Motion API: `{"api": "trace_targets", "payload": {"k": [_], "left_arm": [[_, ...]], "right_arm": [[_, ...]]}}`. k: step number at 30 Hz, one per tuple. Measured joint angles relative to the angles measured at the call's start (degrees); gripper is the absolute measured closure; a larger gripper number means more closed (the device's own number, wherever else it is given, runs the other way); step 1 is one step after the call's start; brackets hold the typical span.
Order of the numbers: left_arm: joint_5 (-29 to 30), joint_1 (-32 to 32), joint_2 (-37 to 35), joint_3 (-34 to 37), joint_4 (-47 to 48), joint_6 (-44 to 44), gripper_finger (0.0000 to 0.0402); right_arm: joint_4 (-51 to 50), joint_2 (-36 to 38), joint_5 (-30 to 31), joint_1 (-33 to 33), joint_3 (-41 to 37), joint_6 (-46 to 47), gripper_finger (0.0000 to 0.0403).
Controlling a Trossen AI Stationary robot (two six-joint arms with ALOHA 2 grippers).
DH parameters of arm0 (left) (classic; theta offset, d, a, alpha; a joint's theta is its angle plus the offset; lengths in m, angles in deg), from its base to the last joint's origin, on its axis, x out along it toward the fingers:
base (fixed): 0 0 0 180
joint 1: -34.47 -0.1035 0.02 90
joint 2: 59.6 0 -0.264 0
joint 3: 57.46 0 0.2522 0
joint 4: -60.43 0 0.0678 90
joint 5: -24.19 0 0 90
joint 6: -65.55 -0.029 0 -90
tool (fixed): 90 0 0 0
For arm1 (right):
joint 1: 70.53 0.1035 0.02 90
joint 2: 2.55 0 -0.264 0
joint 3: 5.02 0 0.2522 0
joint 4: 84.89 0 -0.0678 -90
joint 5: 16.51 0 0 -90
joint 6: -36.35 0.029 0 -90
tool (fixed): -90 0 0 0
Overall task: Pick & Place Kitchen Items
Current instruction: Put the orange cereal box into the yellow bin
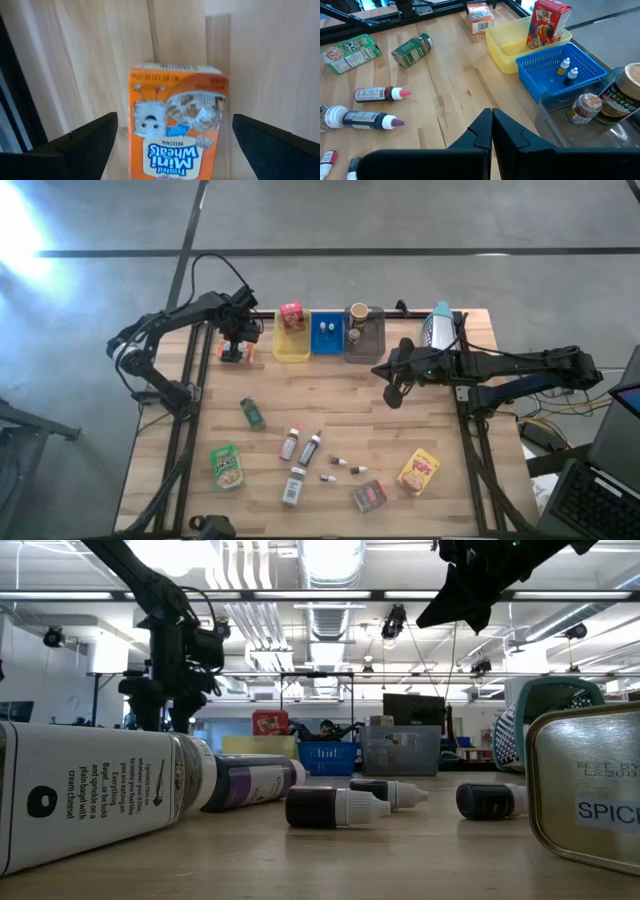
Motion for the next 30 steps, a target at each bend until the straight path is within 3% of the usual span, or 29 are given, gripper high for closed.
{"api": "trace_targets", "payload": {"k": [30], "left_arm": [[1.3,0.6,8.0,3.4,-5.2,3.6,0.0003]], "right_arm": [[0.0,0.0,0.0,0.0,0.0,0.0,0.0394]]}}
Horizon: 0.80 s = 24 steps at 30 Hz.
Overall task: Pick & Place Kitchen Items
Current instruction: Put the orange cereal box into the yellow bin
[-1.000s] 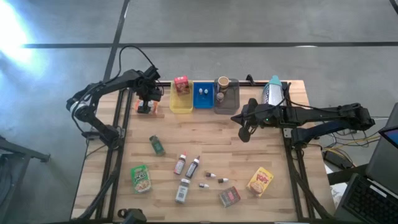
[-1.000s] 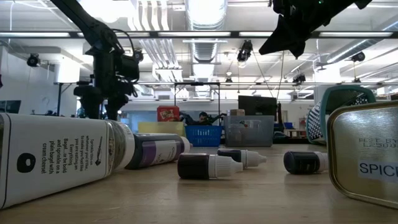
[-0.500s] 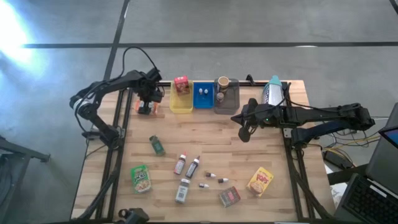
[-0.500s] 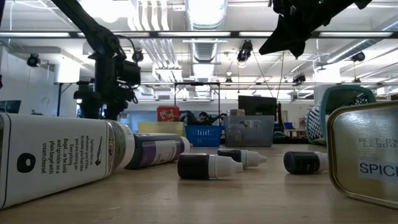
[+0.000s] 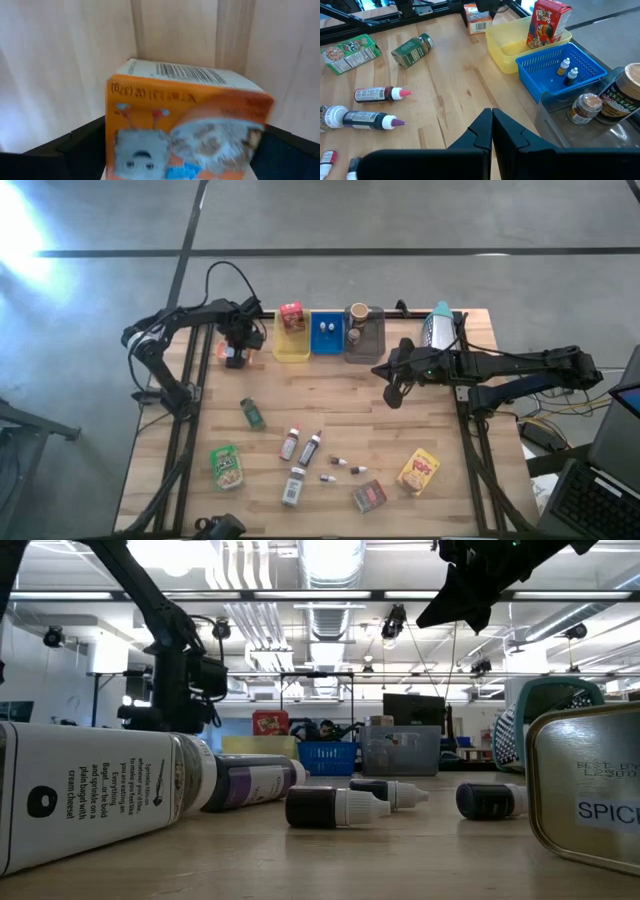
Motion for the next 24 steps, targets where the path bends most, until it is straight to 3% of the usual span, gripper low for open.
{"api": "trace_targets", "payload": {"k": [18,24], "left_arm": [[-2.4,0.6,-2.6,1.9,-0.9,-1.3,0.0003],[-0.3,0.9,-2.7,2.3,-1.8,-1.0,0.0011]], "right_arm": [[0.0,0.0,0.0,0.0,0.0,0.0,0.0394],[0.0,0.0,0.0,0.0,0.0,0.0,0.0394]]}}
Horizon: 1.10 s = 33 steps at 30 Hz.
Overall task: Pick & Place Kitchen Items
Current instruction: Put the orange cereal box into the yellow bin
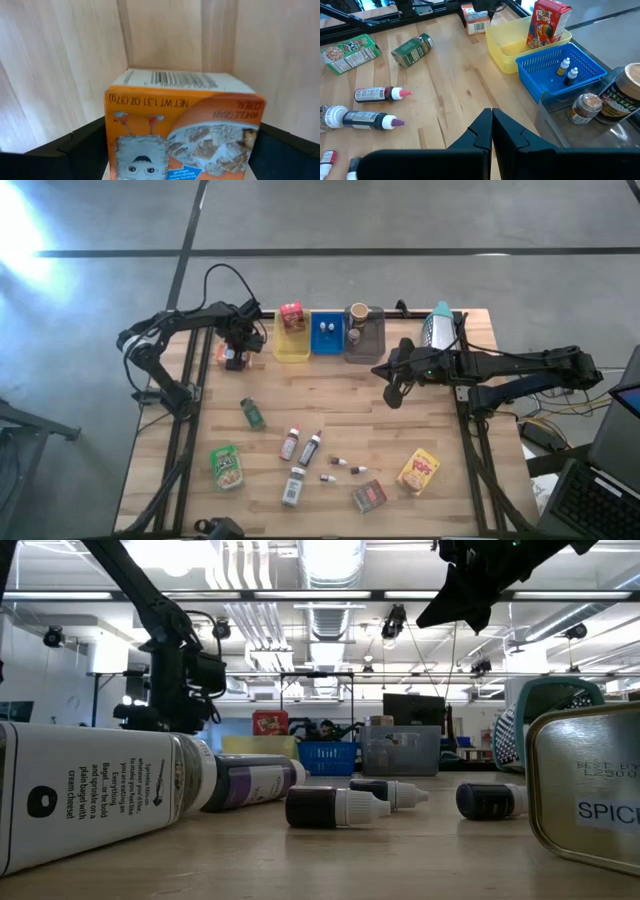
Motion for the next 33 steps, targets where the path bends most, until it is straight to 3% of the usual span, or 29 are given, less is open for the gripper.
{"api": "trace_targets", "payload": {"k": [8,20,27,33], "left_arm": [[1.1,0.0,0.0,0.0,-0.1,0.5,0.0047],[-2.5,4.4,-1.2,0.0,0.3,8.1,0.0052],[-2.6,8.9,-9.7,0.0,1.7,14.1,0.0052],[-2.9,18.1,-18.8,1.8,-4.1,22.1,0.0053]], "right_arm": [[0.0,0.0,0.0,0.0,0.0,0.0,0.0394],[0.0,0.0,0.0,0.0,0.0,0.0,0.0394],[0.0,0.0,0.0,0.0,0.0,0.0,0.0394],[0.0,0.0,0.0,0.0,0.0,0.0,0.0394]]}}
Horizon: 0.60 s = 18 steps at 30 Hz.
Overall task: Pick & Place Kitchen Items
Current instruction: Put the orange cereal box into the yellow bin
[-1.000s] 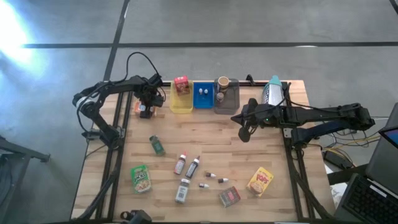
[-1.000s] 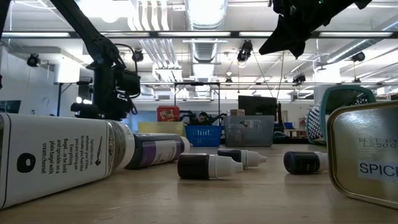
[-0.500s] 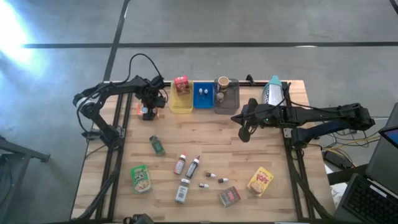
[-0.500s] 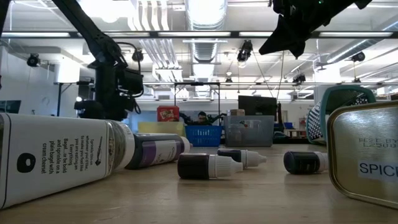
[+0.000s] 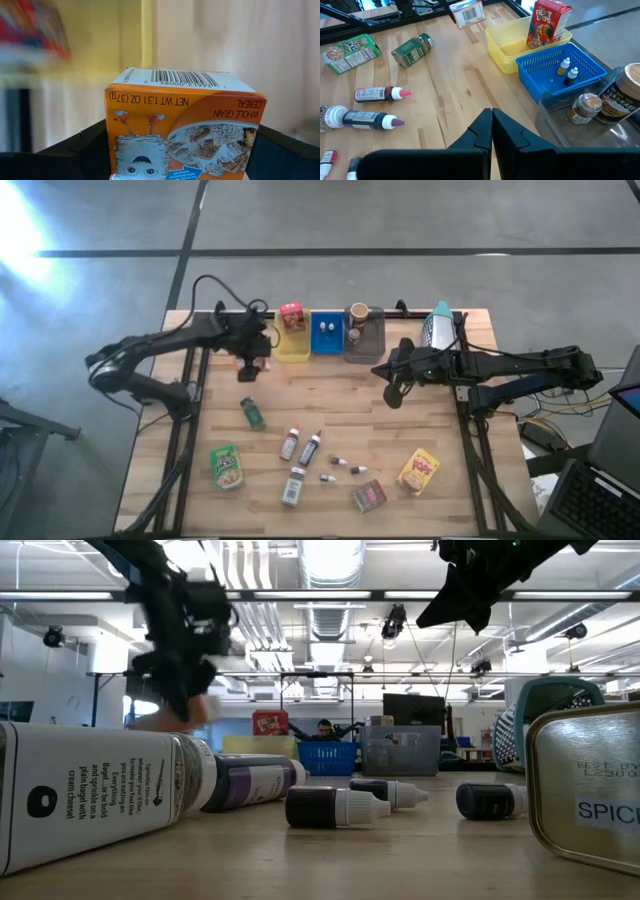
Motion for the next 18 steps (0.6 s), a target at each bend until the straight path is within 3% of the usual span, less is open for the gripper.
{"api": "trace_targets", "payload": {"k": [3,9,18], "left_arm": [[0.0,6.0,-3.5,1.6,-8.0,4.4,0.0053],[0.0,16.8,-6.7,6.3,-33.0,10.3,0.0053],[-4.1,20.7,1.5,17.8,-79.7,21.9,0.0053]], "right_arm": [[0.0,0.0,0.0,0.0,0.0,0.0,0.0394],[0.0,0.0,0.0,0.0,0.0,0.0,0.0394],[0.0,0.0,0.0,0.0,0.0,0.0,0.0394]]}}
